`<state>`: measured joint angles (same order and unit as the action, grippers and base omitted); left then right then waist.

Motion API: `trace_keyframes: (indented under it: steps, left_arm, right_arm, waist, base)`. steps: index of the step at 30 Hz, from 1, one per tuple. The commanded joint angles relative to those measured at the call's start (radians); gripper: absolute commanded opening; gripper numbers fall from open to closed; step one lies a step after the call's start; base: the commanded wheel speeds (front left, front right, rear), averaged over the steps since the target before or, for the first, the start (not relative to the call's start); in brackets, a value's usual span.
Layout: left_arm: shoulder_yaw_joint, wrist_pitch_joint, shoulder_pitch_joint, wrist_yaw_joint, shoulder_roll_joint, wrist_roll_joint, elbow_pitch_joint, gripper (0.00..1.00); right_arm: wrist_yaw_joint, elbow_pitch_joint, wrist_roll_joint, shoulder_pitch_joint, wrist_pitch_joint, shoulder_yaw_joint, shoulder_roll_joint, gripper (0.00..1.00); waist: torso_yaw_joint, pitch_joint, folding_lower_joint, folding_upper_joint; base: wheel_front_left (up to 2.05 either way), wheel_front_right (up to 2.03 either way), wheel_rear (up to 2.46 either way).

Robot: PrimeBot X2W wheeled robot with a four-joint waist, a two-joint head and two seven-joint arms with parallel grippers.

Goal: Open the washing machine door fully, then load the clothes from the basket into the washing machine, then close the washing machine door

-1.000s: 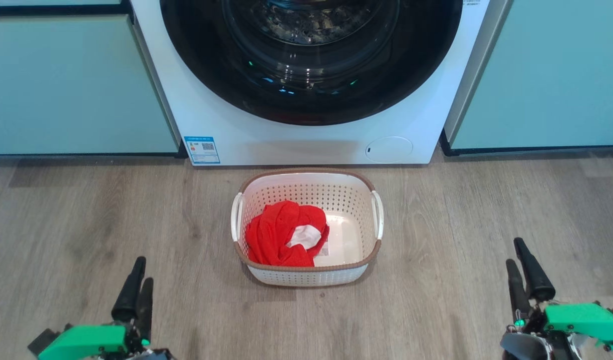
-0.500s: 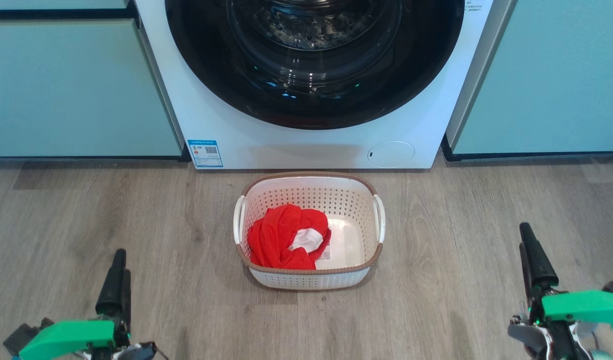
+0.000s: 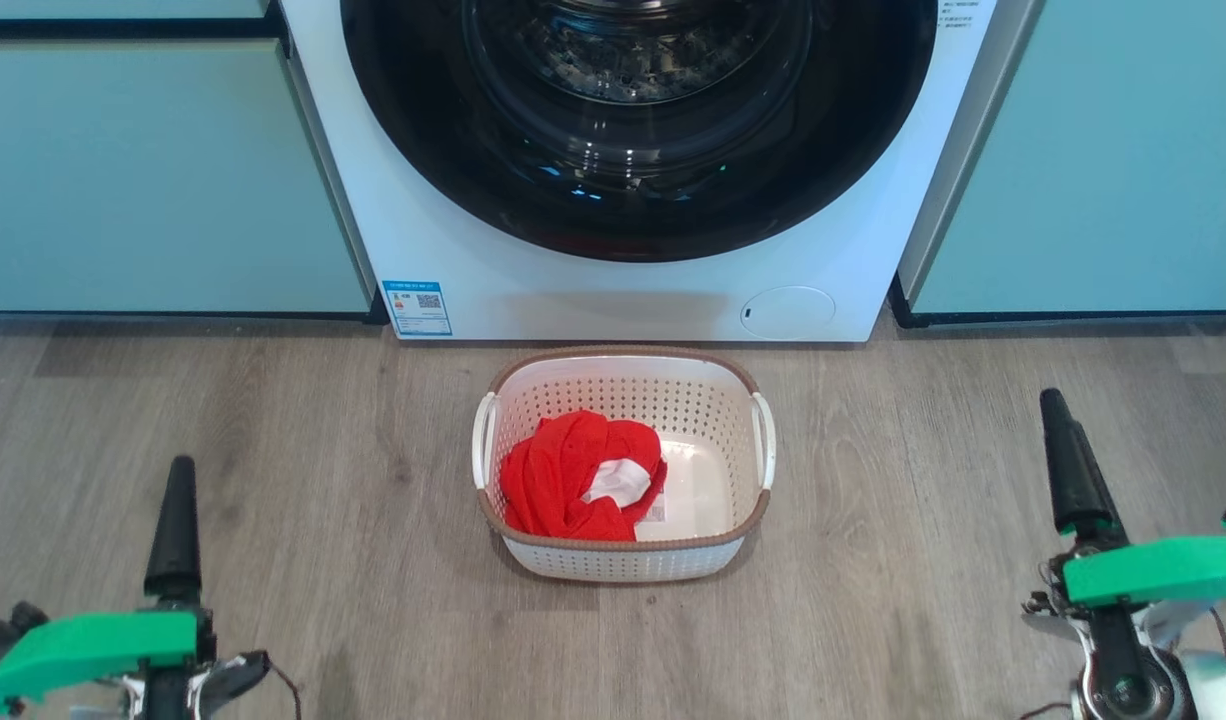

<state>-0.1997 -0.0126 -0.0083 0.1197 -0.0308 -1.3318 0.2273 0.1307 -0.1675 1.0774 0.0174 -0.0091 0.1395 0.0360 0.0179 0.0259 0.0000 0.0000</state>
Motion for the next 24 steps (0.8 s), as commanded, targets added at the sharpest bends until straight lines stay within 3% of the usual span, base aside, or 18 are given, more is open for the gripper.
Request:
trace_keyframes:
  steps: [1,14,24]
  left_arm:
    - [-0.021,-0.013,-0.060,0.000,-0.009,0.054,-0.060,1.00]
    - [0.051,-0.048,-0.056,-0.121,-0.011,0.290,-0.219,1.00]
    - [0.180,-0.077,-0.048,-0.243,-0.012,0.596,-0.327,1.00]
  right_arm:
    - [0.000,0.058,-0.058,0.062,-0.014,-0.009,0.009,1.00]
    - [0.000,0.140,-0.293,0.073,-0.050,-0.067,0.010,1.00]
    - [0.000,0.174,-0.461,0.078,-0.079,-0.081,0.011,1.00]
  waist:
    - [0.001,0.000,0.0000,0.0000]
    - [0.007,0.002,0.0000,0.0000]
    - [0.007,0.003,0.0000,0.0000]
  base:
    - [0.00,0.00,0.00]
    - [0.00,0.00,0.00]
    - [0.00,0.00,0.00]
